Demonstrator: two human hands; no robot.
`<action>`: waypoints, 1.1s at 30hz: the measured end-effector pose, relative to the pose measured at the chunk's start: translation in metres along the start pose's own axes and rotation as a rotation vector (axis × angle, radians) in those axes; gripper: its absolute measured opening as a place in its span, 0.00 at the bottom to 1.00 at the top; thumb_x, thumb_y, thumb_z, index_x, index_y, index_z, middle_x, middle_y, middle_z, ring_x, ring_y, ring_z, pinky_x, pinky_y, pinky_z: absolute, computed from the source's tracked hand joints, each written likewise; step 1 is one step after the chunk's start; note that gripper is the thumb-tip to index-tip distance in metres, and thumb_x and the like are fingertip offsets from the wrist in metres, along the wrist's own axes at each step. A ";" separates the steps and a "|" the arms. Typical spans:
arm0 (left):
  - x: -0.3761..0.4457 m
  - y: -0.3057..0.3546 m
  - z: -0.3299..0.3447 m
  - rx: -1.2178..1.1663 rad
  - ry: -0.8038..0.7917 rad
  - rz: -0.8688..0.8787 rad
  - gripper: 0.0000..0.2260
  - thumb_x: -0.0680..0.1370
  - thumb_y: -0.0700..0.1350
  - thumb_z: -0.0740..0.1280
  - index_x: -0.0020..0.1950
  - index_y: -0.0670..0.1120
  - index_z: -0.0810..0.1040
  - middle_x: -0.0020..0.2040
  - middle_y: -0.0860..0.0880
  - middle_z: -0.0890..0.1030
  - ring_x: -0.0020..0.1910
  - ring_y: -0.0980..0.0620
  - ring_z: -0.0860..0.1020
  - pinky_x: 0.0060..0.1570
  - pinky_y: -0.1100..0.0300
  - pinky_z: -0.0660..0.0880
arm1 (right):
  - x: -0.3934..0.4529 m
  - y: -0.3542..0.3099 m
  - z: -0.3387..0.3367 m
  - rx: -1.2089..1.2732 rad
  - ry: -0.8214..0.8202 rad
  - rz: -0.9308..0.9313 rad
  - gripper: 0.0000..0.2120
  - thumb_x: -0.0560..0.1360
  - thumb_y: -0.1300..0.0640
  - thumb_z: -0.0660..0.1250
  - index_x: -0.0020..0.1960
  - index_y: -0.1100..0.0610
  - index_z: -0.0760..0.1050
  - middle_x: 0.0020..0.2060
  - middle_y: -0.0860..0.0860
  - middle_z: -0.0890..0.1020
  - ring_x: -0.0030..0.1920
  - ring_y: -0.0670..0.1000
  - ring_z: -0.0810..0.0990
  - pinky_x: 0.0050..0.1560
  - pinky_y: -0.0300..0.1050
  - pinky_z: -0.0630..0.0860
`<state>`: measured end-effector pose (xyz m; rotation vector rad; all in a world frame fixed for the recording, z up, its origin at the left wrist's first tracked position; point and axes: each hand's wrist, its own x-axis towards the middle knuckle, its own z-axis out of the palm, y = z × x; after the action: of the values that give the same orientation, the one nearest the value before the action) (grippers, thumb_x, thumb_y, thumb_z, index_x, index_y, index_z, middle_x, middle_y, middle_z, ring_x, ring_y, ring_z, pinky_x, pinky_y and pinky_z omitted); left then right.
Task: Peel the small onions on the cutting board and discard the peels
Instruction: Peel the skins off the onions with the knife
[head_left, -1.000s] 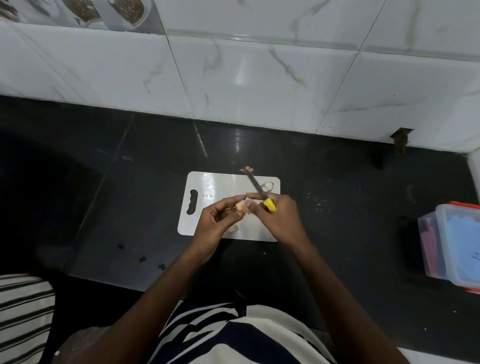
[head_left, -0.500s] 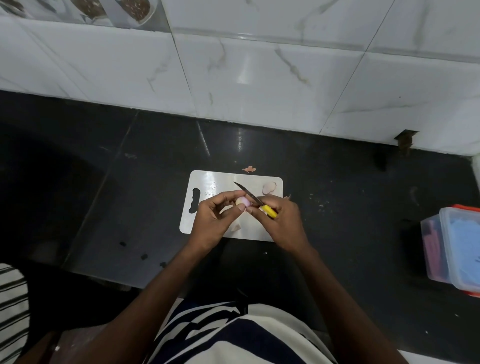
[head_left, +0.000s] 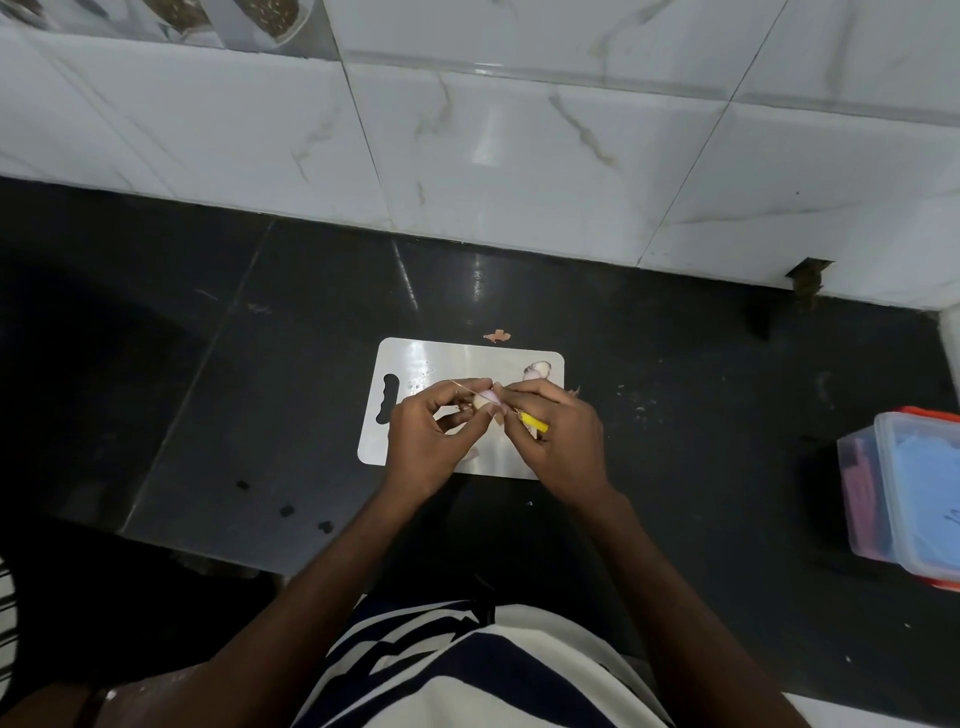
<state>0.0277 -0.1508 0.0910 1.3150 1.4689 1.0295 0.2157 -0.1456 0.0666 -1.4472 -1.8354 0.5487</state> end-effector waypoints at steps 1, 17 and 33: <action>0.000 0.000 -0.001 0.004 -0.007 0.002 0.07 0.79 0.40 0.79 0.57 0.45 0.90 0.59 0.55 0.89 0.59 0.52 0.86 0.58 0.60 0.85 | 0.001 0.002 0.000 0.008 -0.012 -0.002 0.11 0.80 0.56 0.75 0.62 0.53 0.87 0.55 0.48 0.88 0.53 0.46 0.84 0.53 0.45 0.83; -0.004 0.003 -0.002 0.060 -0.040 0.070 0.10 0.78 0.38 0.79 0.59 0.46 0.90 0.58 0.54 0.89 0.57 0.54 0.88 0.57 0.59 0.85 | -0.003 -0.006 -0.005 0.014 0.057 0.040 0.11 0.75 0.51 0.77 0.56 0.51 0.90 0.49 0.44 0.89 0.48 0.43 0.85 0.46 0.45 0.83; -0.005 0.001 -0.004 0.078 -0.074 0.039 0.09 0.79 0.41 0.80 0.58 0.47 0.90 0.55 0.55 0.90 0.52 0.57 0.86 0.54 0.61 0.85 | -0.005 -0.021 -0.001 -0.052 0.120 0.166 0.10 0.74 0.46 0.77 0.52 0.49 0.90 0.42 0.44 0.89 0.40 0.46 0.85 0.38 0.44 0.81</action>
<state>0.0248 -0.1560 0.0936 1.4264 1.4455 0.9468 0.2034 -0.1560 0.0812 -1.6412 -1.6575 0.4865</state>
